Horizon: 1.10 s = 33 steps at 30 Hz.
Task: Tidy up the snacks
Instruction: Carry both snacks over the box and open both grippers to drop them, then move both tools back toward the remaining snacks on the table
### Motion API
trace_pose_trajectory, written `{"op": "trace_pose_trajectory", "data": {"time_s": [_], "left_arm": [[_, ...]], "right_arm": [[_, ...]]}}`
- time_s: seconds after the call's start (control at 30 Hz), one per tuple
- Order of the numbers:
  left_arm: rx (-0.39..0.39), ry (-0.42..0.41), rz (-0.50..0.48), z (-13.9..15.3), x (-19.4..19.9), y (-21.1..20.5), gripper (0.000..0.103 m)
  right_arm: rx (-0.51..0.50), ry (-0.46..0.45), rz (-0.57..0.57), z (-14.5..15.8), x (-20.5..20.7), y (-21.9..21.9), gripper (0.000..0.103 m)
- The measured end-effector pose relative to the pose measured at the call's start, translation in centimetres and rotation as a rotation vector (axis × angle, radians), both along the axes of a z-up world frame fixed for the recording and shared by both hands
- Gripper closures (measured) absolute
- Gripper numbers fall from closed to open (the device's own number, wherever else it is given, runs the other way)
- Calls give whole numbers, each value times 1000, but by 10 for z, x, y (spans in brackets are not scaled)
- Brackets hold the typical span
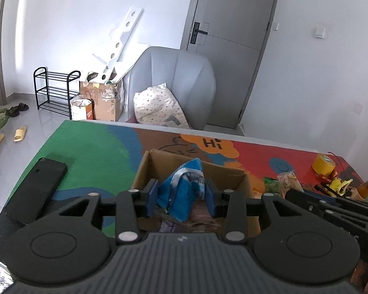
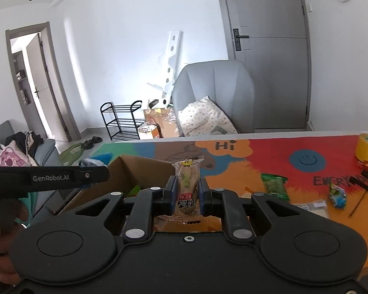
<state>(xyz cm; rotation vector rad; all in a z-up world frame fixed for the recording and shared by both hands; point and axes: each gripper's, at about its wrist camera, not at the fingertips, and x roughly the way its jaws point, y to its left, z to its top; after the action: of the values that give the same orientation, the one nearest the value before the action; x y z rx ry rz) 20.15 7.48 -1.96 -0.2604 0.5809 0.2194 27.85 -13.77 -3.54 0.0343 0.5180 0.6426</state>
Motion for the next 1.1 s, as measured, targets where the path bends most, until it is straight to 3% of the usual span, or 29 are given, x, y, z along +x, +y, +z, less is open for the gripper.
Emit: {"op": "trace_pose_trajectory", "data": {"time_s": [0.13,0.43,0.57,0.7,0.8,1.1], "left_arm": [[-24,5,28,-2,1,11,59],[-49,2,74,-4,-7,29,32],[-43,1,92,-4,-9,31,22],[-38,13,111,-6,-9,32,14],[-30,26,119,-7,-7,30,11],[-13,27,75,-3,-5,7,8]], "right_arm": [[-5,2,19,1,5,11,87],[16,23,60,3,17,32,86],[44,34,74,6,19,36,71],[29,28,51,6,19,32,69],[28,43,20,3,19,21,58],[16,41,-46,3,15,-13,44]]}}
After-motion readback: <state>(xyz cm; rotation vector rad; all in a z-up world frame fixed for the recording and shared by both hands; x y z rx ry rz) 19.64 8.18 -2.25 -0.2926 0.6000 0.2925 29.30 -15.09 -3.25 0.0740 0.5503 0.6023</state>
